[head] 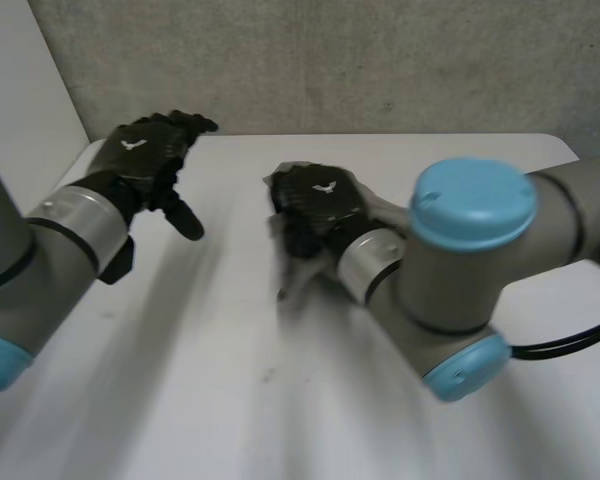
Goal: Fold the towel.
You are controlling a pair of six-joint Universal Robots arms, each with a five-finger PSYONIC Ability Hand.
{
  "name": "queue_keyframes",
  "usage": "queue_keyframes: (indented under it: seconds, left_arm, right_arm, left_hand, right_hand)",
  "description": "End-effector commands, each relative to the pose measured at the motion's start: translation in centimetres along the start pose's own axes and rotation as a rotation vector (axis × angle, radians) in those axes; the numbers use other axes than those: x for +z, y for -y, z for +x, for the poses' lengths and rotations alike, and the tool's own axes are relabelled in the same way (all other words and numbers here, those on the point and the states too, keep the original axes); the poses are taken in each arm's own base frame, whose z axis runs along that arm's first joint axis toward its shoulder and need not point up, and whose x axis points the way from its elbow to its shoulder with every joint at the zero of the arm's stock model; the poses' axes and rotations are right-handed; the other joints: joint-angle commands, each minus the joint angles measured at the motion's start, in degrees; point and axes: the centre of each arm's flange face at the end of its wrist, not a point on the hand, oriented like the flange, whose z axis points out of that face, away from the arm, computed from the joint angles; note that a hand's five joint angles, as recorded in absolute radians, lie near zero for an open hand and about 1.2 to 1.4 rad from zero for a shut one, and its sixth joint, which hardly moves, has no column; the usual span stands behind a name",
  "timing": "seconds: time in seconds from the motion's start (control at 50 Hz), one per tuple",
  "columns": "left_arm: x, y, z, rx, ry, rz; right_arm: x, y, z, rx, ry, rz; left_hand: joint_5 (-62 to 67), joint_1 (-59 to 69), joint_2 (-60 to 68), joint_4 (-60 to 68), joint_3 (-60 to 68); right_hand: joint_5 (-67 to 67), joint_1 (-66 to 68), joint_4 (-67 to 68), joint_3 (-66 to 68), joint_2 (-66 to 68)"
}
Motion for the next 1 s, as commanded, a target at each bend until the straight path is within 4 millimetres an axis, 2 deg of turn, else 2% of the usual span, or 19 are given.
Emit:
queue_keyframes:
  seconds: [0.02,0.1,0.12,0.14,0.18,0.24,0.28,0.36,0.4,0.42,0.44,0.46,0.5,0.58,0.62,0.76,0.8,0.84,1.0]
  left_arm:
    - [-1.7,0.8,-3.3,-0.009,0.134,0.024]
    - [-2.3,0.8,-4.0,-0.012,0.172,0.023]
    - [-2.6,0.6,-4.0,-0.011,0.177,0.02]
    - [-2.7,0.5,-4.0,-0.01,0.178,0.017]
    - [-2.9,0.3,-4.0,-0.011,0.175,0.009]
    - [-2.9,0.1,-4.0,-0.011,0.176,0.003]
    - [-3.2,-0.6,-3.5,-0.014,0.158,-0.018]
    - [-3.4,-1.2,-3.0,-0.016,0.142,-0.039]
    - [-3.6,-1.4,-2.3,-0.018,0.122,-0.049]
    - [-3.8,-1.7,-1.4,-0.018,0.093,-0.056]
    - [-4.1,-1.9,-0.5,-0.017,0.062,-0.062]
    - [-4.1,-1.9,-0.5,-0.017,0.062,-0.062]
    - [-4.5,-2.4,1.4,-0.014,0.003,-0.076]
    - [-4.6,-2.8,3.2,-0.018,-0.052,-0.088]
    - [-4.5,-3.0,4.0,-0.029,-0.077,-0.095]
    - [-3.6,-4.2,5.8,-0.088,-0.104,-0.14]
    - [-3.6,-5.2,7.8,-0.073,-0.113,-0.158]
    - [-3.3,-5.9,8.0,-0.062,-0.088,-0.171]
    - [-2.2,-8.2,7.1,0.052,0.038,-0.224]
  right_arm:
    - [0.7,-3.2,-3.6,0.052,0.036,-0.021]
    - [1.6,-6.0,-4.7,0.05,0.054,-0.08]
    - [1.6,-6.5,-4.9,0.051,0.058,-0.1]
    - [1.6,-6.5,-4.9,0.051,0.058,-0.1]
    - [1.4,-5.7,-4.9,0.047,0.05,-0.107]
    - [1.3,-4.8,-4.9,0.039,0.048,-0.099]
    - [0.7,-2.4,-4.6,0.006,0.041,-0.064]
    - [0.0,-0.8,-3.8,-0.055,0.022,-0.045]
    - [-0.5,0.0,-1.2,-0.101,-0.036,-0.059]
    - [-0.5,0.0,-1.2,-0.101,-0.036,-0.059]
    - [-0.9,0.1,0.0,-0.117,-0.064,-0.072]
    - [-0.9,0.1,0.0,-0.117,-0.065,-0.072]
    - [-1.9,-0.1,1.8,-0.139,-0.107,-0.106]
    - [-2.9,-1.0,3.2,-0.141,-0.143,-0.15]
    - [-3.7,-1.8,5.1,-0.131,-0.189,-0.187]
    - [-5.0,-3.4,7.4,-0.111,-0.247,-0.237]
    - [-5.2,-3.8,7.9,-0.107,-0.259,-0.241]
    - [-5.5,-4.2,8.8,-0.103,-0.28,-0.244]
    - [-6.0,-4.7,9.6,-0.109,-0.301,-0.254]
  left_hand:
    - [-0.4,0.3,0.5,0.5,0.4]
    - [-0.4,0.3,0.5,0.5,0.4]
    - [-0.4,0.3,0.5,0.5,0.4]
    - [-0.4,0.3,0.5,0.5,0.4]
    - [-0.4,0.3,0.5,0.5,0.4]
    - [-0.4,0.3,0.5,0.5,0.4]
    - [-0.2,0.5,0.7,0.6,0.6]
    - [-0.2,0.5,0.7,0.6,0.6]
    - [-0.2,0.5,0.7,0.6,0.6]
    - [-0.2,0.5,0.7,0.6,0.6]
    - [-0.1,0.7,0.8,0.8,0.8]
    - [-0.1,0.7,0.8,0.8,0.8]
    - [0.4,1.2,1.3,1.3,1.3]
    - [0.8,1.5,1.7,1.6,1.6]
    - [0.9,1.7,1.8,1.8,1.8]
    - [1.4,2.2,2.3,2.3,2.3]
    - [1.4,2.2,2.3,2.3,2.3]
    - [1.4,2.2,2.3,2.3,2.3]
    - [1.4,2.2,2.3,2.3,2.3]
  right_hand:
    - [13.6,25.0,11.8,12.1,12.7]
    - [13.6,25.0,11.8,12.1,12.7]
    - [1.7,13.0,-0.1,0.2,0.7]
    - [1.6,12.9,-0.2,0.0,0.6]
    - [-27.4,-16.1,-29.2,-28.9,-28.4]
    - [-35.6,-24.3,-37.4,-37.1,-36.6]
    - [-46.5,-35.2,-48.3,-48.0,-47.4]
    - [-50.4,-39.1,-52.2,-51.9,-51.4]
    - [-52.4,-41.1,-54.2,-53.9,-53.4]
    - [-52.4,-41.1,-54.2,-53.9,-53.4]
    - [-52.4,-41.1,-54.2,-53.9,-53.4]
    - [-52.4,-41.1,-54.2,-53.9,-53.4]
    - [-52.4,-41.1,-54.2,-53.9,-53.4]
    - [-52.4,-41.1,-54.2,-53.9,-53.4]
    - [-52.2,-40.9,-54.0,-53.8,-53.2]
    - [-52.2,-40.9,-54.0,-53.8,-53.2]
    - [-52.2,-40.9,-54.0,-53.8,-53.2]
    - [-52.2,-40.9,-54.0,-53.8,-53.2]
    - [-51.9,-40.6,-53.7,-53.4,-52.9]
